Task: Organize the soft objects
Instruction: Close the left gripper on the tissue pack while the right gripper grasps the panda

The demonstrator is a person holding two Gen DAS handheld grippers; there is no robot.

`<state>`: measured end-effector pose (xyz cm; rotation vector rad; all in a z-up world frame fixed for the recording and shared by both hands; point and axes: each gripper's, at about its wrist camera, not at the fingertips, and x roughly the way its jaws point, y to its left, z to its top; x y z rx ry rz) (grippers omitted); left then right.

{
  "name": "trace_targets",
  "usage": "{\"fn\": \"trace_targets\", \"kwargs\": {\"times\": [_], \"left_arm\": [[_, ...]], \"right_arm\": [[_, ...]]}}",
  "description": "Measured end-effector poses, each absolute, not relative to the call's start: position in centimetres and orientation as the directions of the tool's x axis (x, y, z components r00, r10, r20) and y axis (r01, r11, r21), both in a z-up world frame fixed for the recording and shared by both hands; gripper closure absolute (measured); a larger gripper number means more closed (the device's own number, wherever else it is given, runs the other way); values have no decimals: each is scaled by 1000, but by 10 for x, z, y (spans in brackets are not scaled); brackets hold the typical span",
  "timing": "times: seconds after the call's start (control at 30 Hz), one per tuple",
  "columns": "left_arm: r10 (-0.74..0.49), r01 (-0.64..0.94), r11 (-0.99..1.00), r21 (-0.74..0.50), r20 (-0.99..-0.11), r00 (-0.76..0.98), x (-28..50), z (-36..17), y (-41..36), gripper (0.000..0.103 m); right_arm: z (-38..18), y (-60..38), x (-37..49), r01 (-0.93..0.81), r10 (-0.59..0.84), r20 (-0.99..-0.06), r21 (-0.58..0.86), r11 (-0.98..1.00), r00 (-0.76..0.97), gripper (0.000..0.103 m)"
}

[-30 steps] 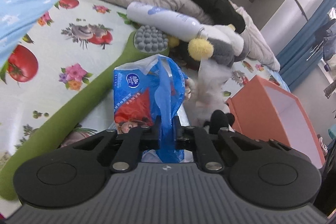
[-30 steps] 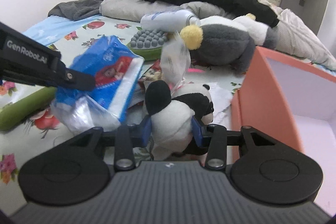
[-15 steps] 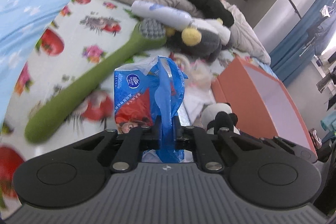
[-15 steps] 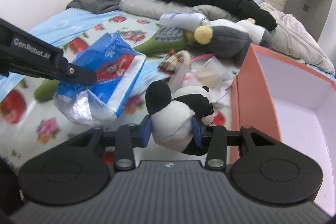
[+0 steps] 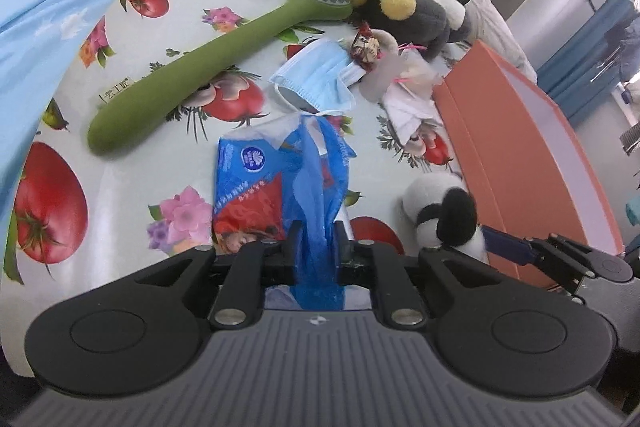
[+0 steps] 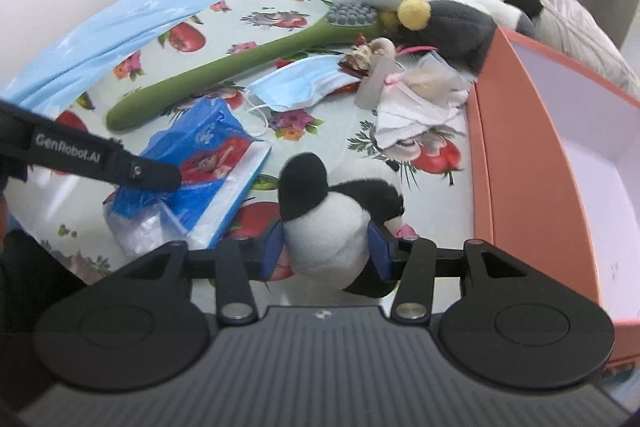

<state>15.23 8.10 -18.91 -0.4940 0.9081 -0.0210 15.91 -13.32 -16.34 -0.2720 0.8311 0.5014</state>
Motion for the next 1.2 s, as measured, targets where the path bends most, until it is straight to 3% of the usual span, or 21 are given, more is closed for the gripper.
{"fn": "trace_targets", "kwargs": {"times": [0.1, 0.27, 0.37, 0.7, 0.77, 1.0, 1.2], "left_arm": [[-233, -175, 883, -435, -732, 640, 153, -186, 82, 59], [-230, -173, 882, -438, -721, 654, 155, -183, 82, 55], [-222, -176, 883, -435, -718, 659, 157, -184, 82, 55], [-209, -180, 889, -422, -721, 661, 170, -189, 80, 55], [-209, -177, 892, -417, -726, 655, 172, -192, 80, 55], [-204, -169, 903, -395, -740, 641, 176, -203, 77, 57], [-198, -165, 908, -386, -741, 642, 180, -209, 76, 67]], "right_arm": [[-159, -142, 162, -500, 357, -758, 47, 865, 547, 47], [-149, -147, 160, -484, 412, -722, 121, 867, 557, 44], [-147, -149, 165, -445, 413, -704, 152, 882, 578, 28], [-167, -152, 197, -228, 284, -748, 181, 957, 600, 30], [-173, -153, 202, -180, 261, -769, 191, 965, 583, 40], [-190, -155, 209, -100, 278, -803, 266, 959, 527, 46], [-194, -145, 217, -113, 269, -817, 247, 962, 510, 47]]}}
